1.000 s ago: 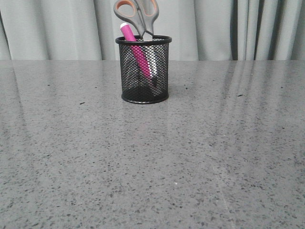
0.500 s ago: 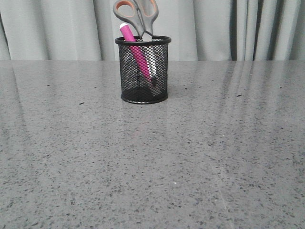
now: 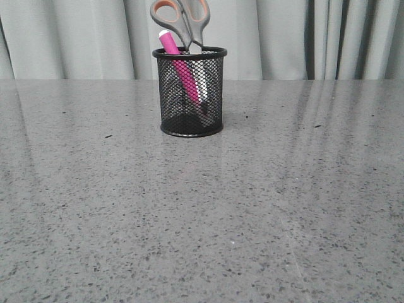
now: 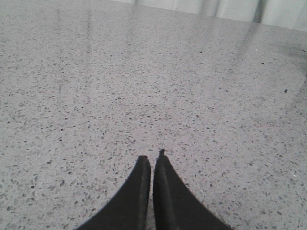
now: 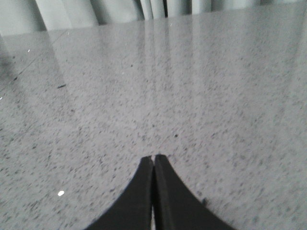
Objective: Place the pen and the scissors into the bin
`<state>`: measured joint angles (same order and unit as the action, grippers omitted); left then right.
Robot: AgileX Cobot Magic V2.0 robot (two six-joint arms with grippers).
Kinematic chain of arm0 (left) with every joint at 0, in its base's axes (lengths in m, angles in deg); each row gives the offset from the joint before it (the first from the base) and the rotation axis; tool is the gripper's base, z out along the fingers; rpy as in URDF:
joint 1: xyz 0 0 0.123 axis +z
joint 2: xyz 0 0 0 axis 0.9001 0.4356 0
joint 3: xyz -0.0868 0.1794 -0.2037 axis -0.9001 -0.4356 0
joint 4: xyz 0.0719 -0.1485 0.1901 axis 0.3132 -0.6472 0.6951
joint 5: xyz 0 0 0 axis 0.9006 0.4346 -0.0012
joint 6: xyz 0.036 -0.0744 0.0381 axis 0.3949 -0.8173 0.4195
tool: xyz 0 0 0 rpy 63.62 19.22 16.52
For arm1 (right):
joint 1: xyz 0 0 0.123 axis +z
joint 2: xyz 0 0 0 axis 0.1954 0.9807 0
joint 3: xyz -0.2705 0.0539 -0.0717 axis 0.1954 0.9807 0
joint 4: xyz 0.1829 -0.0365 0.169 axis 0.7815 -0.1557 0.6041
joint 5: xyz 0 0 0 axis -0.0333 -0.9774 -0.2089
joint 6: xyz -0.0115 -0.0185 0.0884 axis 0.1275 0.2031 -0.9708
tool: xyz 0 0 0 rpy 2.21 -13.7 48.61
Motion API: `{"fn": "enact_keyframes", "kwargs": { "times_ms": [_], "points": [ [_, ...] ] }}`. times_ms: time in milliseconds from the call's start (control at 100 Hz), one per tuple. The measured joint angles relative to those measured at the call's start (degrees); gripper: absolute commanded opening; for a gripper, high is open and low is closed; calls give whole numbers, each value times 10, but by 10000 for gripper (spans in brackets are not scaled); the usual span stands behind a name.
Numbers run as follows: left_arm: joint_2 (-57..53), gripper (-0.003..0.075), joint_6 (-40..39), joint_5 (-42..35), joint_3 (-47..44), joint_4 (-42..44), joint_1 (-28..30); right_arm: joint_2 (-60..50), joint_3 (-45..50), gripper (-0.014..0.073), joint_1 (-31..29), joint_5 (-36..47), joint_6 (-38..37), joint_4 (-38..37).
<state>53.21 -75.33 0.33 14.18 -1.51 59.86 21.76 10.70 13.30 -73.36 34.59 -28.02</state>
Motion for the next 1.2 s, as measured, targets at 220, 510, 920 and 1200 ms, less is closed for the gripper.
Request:
{"fn": "enact_keyframes", "kwargs": {
  "times_ms": [220, 510, 920, 1200],
  "points": [
    [0, -20, 0, 0, 0, 0, 0, 0, 0, -73, -28, -36, 74, 37],
    [0, -20, 0, 0, 0, 0, 0, 0, 0, -73, -28, -39, 133, 60],
    [0, -20, 0, 0, 0, 0, 0, 0, 0, -73, -28, -39, 142, 84],
    [0, -20, 0, 0, 0, 0, 0, 0, 0, -73, -28, -39, 142, 84]
  ]
}}
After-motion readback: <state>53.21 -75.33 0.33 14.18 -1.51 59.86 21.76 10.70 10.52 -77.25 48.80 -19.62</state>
